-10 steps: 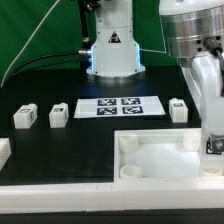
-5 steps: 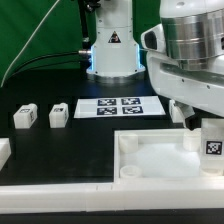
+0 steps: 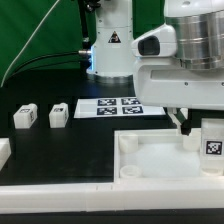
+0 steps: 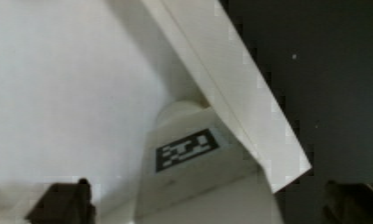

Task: Assemble one leg

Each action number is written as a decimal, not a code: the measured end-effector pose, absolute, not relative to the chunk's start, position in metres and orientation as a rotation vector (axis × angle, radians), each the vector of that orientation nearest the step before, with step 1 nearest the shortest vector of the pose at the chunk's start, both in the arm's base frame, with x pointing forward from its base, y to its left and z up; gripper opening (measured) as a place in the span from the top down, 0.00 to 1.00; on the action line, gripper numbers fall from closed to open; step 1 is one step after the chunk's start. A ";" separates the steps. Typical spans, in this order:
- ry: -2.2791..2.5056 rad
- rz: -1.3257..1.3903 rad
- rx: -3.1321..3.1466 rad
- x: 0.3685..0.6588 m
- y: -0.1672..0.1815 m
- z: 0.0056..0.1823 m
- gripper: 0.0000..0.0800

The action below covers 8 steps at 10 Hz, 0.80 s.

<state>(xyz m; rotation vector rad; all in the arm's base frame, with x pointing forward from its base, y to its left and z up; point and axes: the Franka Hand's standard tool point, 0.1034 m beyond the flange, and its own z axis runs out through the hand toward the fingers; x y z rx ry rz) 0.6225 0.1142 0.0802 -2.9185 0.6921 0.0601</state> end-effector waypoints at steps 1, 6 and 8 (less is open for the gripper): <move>0.551 0.048 -2.957 0.622 0.114 0.080 0.19; 0.510 0.044 -2.966 0.623 0.112 0.080 0.63; 0.522 0.045 -2.964 0.623 0.112 0.080 0.63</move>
Offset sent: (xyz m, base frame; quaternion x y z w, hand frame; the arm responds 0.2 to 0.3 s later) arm 0.0000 0.0000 0.0000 0.0000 0.0000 0.0000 1.0000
